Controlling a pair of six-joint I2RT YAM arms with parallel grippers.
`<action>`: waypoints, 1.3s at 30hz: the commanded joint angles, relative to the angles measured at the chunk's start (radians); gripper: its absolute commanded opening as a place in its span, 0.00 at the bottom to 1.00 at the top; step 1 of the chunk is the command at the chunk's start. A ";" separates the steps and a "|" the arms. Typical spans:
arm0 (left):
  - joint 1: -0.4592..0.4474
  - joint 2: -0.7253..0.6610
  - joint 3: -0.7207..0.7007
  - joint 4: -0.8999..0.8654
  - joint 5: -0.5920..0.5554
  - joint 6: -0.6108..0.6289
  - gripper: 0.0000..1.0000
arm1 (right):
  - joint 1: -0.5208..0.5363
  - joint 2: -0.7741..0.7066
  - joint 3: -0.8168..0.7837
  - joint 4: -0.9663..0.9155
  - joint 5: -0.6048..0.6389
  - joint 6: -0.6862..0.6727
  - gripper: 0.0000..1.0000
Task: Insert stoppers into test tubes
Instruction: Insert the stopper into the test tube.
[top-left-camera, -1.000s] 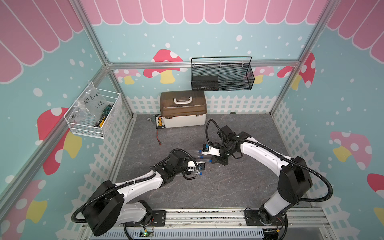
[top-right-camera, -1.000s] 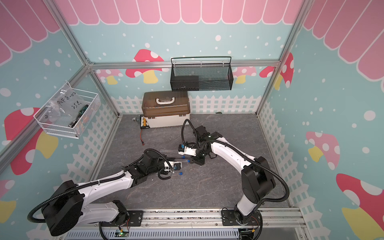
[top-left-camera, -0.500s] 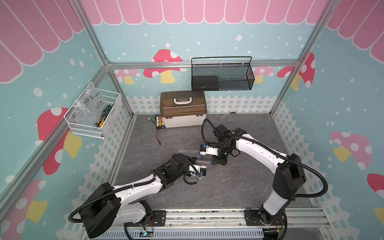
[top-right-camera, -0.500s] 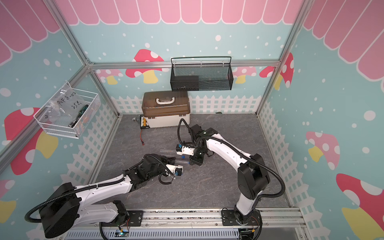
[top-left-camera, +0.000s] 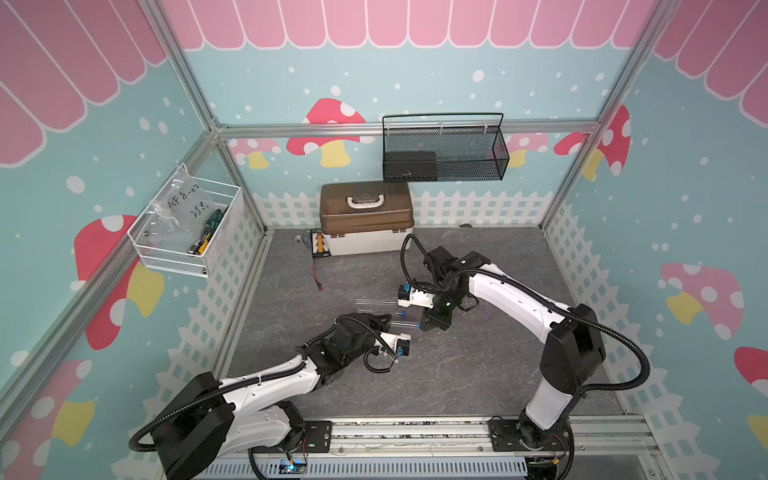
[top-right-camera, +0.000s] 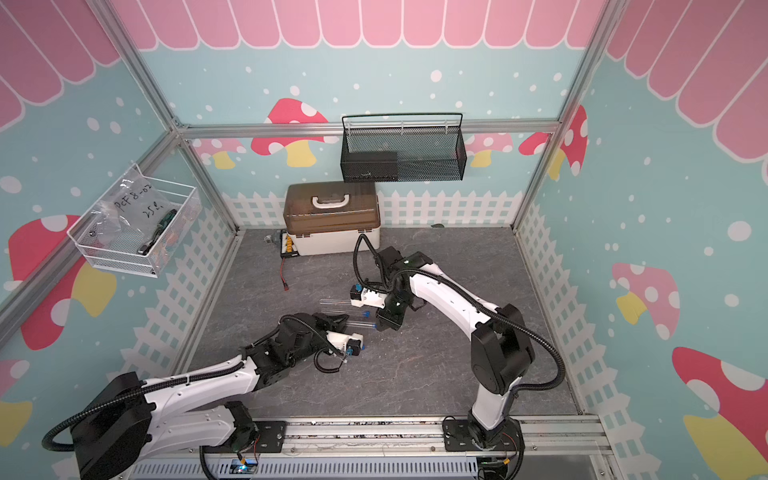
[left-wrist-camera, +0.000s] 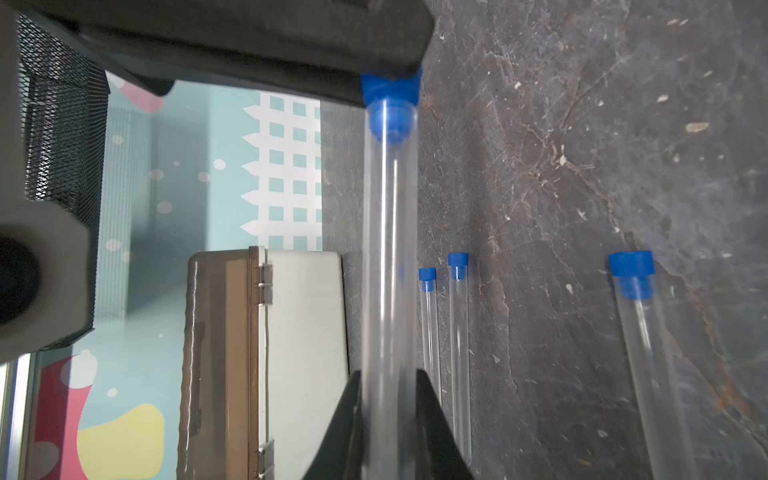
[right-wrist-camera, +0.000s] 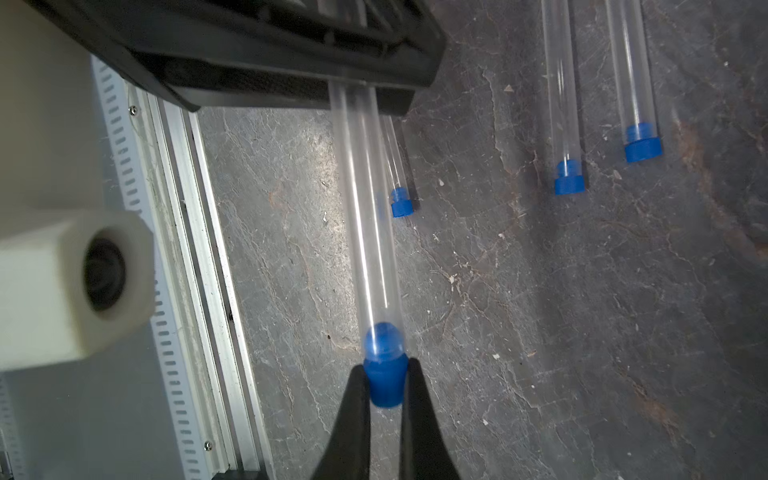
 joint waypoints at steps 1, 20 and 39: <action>-0.062 -0.019 -0.007 0.055 0.308 0.001 0.00 | 0.031 -0.050 0.028 0.383 -0.197 0.054 0.00; 0.027 -0.053 0.044 0.086 0.659 -0.342 0.00 | 0.117 -0.117 -0.052 0.485 -0.114 -0.010 0.00; 0.043 -0.061 0.053 0.093 0.672 -0.366 0.00 | 0.152 -0.111 -0.059 0.497 -0.046 -0.036 0.00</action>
